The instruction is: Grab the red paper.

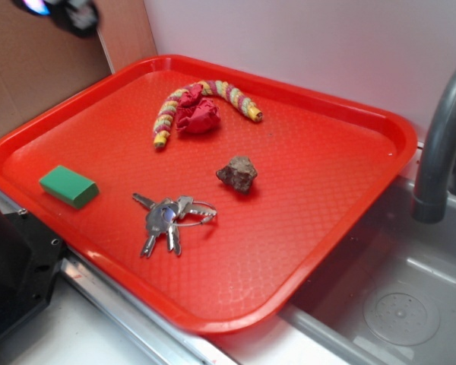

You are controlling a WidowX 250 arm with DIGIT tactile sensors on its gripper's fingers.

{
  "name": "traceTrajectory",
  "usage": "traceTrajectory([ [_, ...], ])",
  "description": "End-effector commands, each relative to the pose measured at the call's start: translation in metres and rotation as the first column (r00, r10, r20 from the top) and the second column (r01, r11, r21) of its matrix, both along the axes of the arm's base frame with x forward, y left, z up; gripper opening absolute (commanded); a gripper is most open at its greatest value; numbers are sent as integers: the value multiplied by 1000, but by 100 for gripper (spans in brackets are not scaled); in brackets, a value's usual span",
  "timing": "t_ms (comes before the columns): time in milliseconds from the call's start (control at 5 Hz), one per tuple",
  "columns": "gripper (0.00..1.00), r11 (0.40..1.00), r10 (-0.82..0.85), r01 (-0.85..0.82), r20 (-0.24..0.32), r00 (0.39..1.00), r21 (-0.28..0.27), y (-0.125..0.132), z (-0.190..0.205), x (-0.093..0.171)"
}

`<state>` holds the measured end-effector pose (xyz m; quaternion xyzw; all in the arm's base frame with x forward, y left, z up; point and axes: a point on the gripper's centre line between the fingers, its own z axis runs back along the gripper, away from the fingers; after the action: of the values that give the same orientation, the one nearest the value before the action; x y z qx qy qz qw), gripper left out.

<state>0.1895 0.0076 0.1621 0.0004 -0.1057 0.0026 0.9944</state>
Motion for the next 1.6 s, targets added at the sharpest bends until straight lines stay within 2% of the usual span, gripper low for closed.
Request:
traceTrajectory([
  [0, 100, 1000, 5, -4, 86, 996, -10, 7, -9, 29],
  [400, 100, 1000, 5, -4, 86, 996, -10, 7, -9, 29],
  [600, 100, 986, -114, 99, 106, 988, 134, -1, -34, 51],
  [800, 100, 951, -269, 246, 110, 957, 188, 7, -57, 67],
  [1000, 100, 939, -333, 320, 96, 938, 128, 12, -76, 81],
  [1200, 100, 933, -359, 360, 92, 929, 10, 6, -103, 97],
  [1400, 100, 930, -366, 367, 62, 928, 4, 2, -121, 104],
])
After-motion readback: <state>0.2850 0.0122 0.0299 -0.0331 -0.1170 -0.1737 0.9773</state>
